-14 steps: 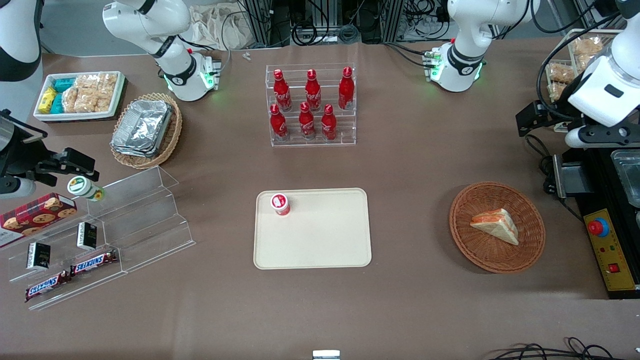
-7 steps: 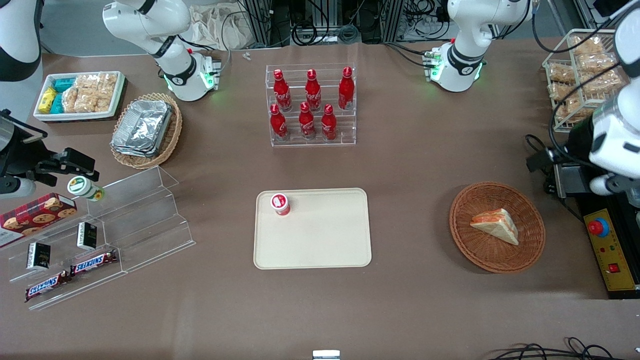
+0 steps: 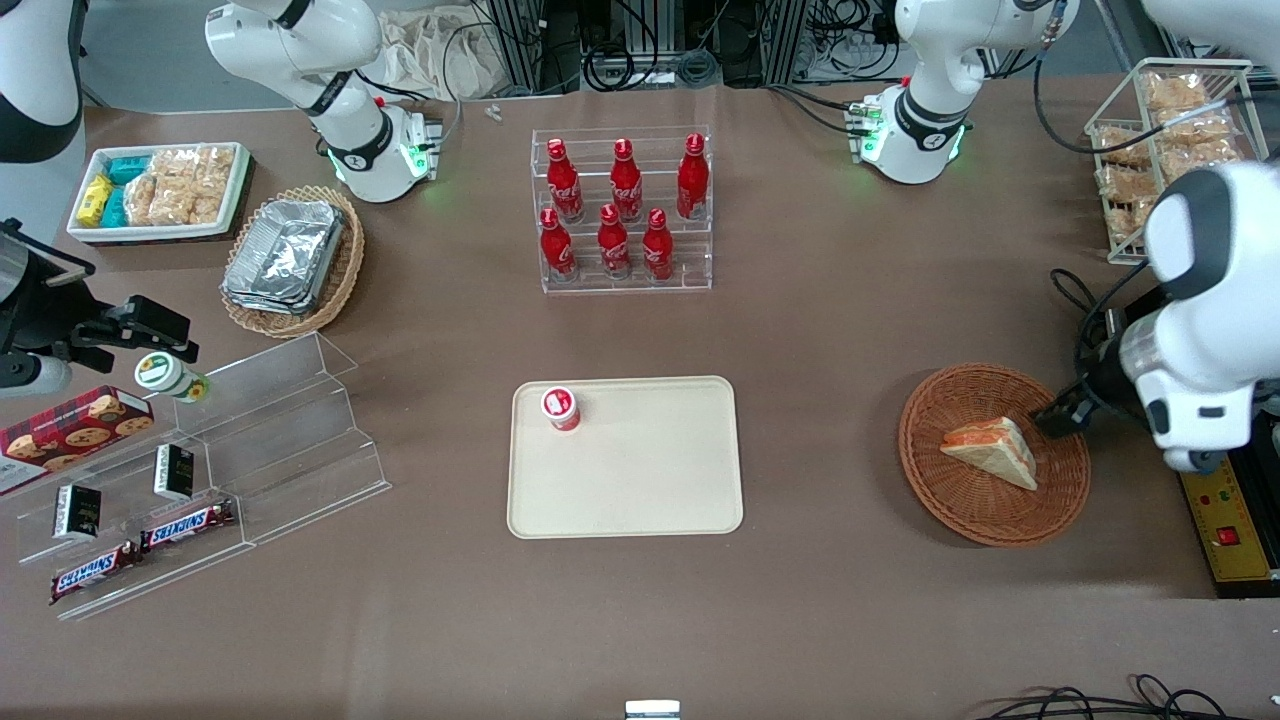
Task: Place sandwich from basket to tray
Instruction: 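Move the left gripper down over the wrapped sandwich in the wicker basket, then close the left gripper on the sandwich and lift it from the basket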
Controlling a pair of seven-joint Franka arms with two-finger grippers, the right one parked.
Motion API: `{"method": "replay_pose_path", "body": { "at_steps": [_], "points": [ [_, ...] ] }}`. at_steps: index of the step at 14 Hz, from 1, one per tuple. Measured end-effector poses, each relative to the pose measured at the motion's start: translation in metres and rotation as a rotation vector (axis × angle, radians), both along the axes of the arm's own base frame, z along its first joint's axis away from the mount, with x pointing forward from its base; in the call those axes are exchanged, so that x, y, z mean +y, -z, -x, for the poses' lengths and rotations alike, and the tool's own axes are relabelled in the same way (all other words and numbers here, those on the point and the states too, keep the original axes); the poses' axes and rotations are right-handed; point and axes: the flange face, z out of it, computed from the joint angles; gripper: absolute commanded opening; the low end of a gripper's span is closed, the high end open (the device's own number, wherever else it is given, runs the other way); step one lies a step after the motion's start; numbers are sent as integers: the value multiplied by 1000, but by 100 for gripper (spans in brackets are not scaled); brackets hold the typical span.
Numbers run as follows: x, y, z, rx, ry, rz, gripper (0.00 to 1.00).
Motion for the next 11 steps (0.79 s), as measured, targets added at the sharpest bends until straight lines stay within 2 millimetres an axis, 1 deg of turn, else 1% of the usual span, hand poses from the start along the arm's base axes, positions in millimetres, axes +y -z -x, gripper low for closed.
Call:
{"method": "replay_pose_path", "body": {
  "at_steps": [2, 4, 5, 6, 7, 8, 9, 10, 11],
  "points": [
    [5, 57, -3, 12, -144, -15, 100],
    [11, 106, -5, 56, -212, -32, 100],
    [14, 125, -6, 75, -225, -38, 100],
    [16, 140, -7, 85, -234, -43, 100],
    [19, 150, -7, 93, -241, -46, 100],
    [22, 158, -7, 100, -246, -49, 98],
    [24, 164, -8, 102, -250, -51, 66],
    [25, 169, -8, 97, -253, -52, 15],
    [25, 175, -9, 95, -258, -53, 0]
  ]
}}
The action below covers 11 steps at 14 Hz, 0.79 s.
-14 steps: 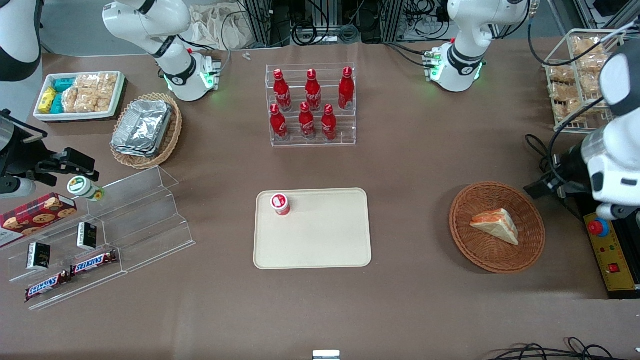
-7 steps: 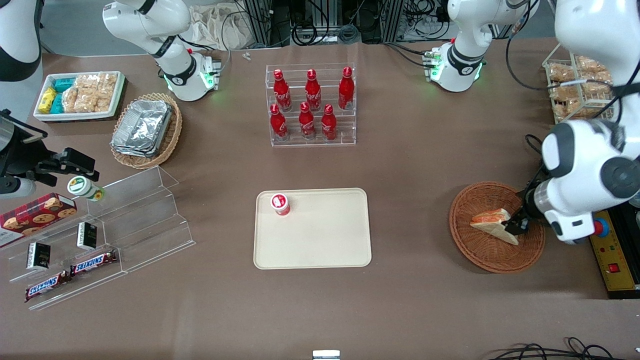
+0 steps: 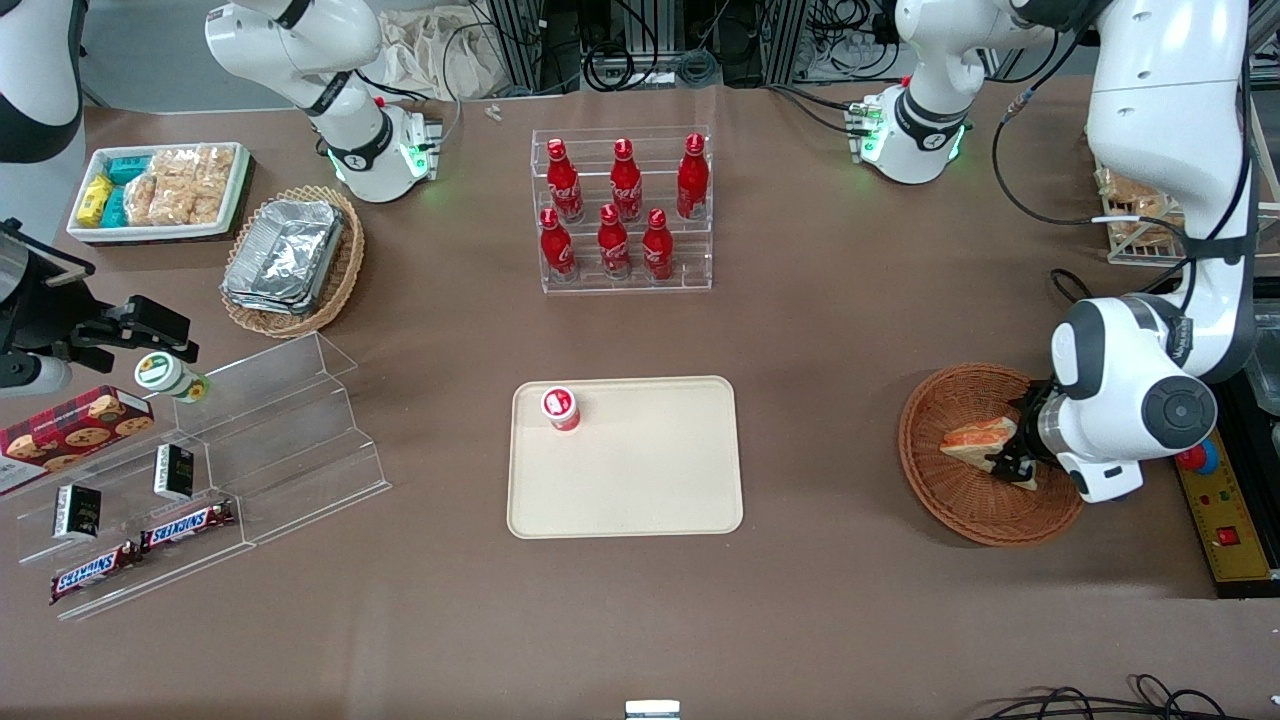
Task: Place sandwich from basket to tray
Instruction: 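Close the left gripper on the sandwich and lift it from the basket, then carry the sandwich with the left gripper over the white tray and lower it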
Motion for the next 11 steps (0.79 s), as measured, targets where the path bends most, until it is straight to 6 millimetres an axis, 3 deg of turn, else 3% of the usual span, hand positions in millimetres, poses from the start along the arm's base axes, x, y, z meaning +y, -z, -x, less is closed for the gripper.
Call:
{"method": "replay_pose_path", "body": {
  "at_steps": [4, 6, 9, 11],
  "points": [
    [0, -1, -4, -17, -7, -2, 0],
    [-1, -23, -8, -33, -4, 1, 0],
    [-9, -104, 0, -8, 92, 27, 0],
    [-34, -161, 15, 3, 274, 69, 0]
  ]
}}
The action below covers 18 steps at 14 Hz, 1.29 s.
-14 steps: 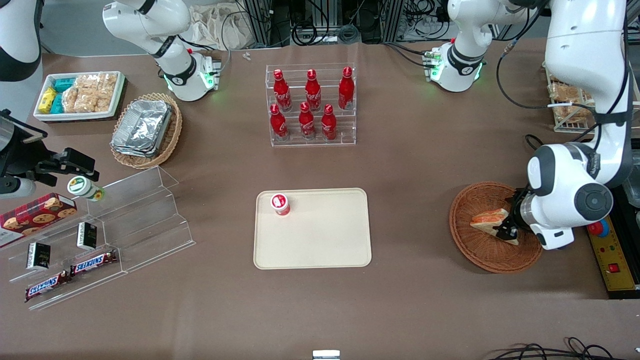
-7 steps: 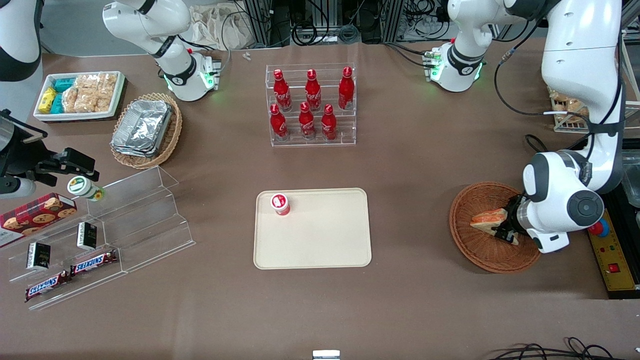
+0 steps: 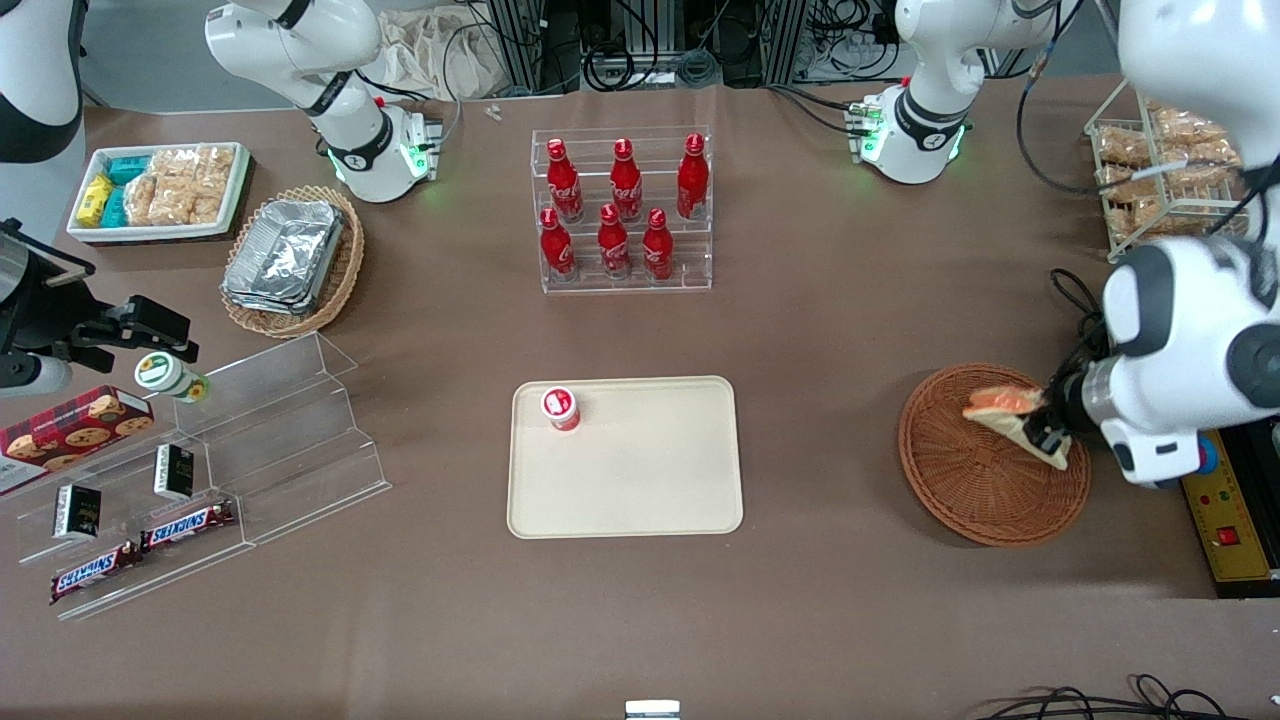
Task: Place sandwich from basket to tray
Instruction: 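Carry the sandwich with the left gripper over the white tray and lower it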
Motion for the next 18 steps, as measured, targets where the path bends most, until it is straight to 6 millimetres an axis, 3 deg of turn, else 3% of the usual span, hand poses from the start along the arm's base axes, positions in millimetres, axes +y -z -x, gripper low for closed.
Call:
{"method": "replay_pose_path", "body": {
  "at_steps": [1, 3, 6, 10, 13, 15, 18],
  "points": [
    [-21, -18, 8, 4, 100, 21, 0],
    [-83, -32, 20, -7, 281, 57, 0],
    [-190, -24, 38, -43, 488, 113, 0],
    [-293, 9, 57, -132, 660, 169, 0],
    [-333, 63, 58, -171, 723, 188, 0],
    [-352, 102, 59, -167, 753, 195, 0],
    [-371, 142, 53, -157, 797, 140, 3]
  ]
}}
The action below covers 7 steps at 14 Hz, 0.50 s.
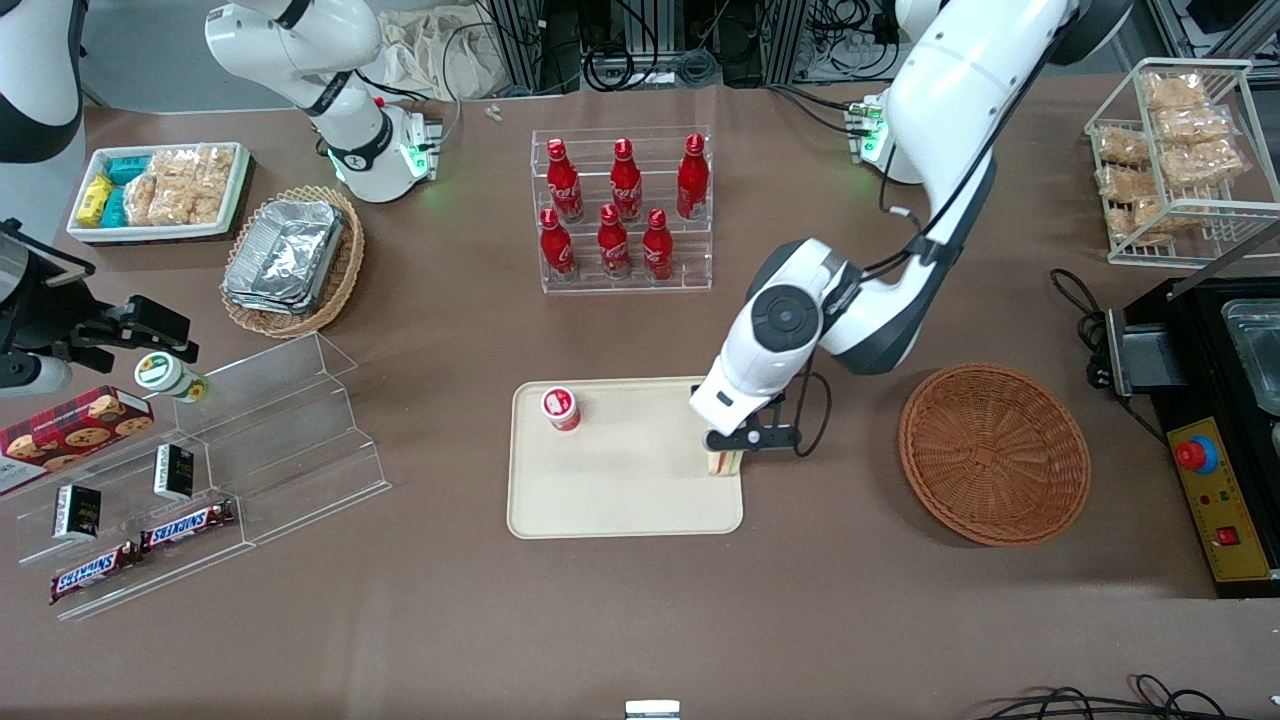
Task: Place sandwich from basket to tray
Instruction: 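Carry the sandwich with the left gripper over the white tray and lower it, then open the left gripper to release the sandwich and raise away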
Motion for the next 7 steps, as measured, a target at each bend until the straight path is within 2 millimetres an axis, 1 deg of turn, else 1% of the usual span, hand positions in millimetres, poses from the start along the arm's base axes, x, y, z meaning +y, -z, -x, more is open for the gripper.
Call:
{"method": "replay_pose_path", "body": {
  "at_steps": [2, 4, 7],
  "points": [
    [0, 18, -5, -5, 15, -25, 82],
    [-2, 23, -11, -35, 13, 1, 99],
    [-6, 26, -15, -76, 10, 42, 99]
  ]
}}
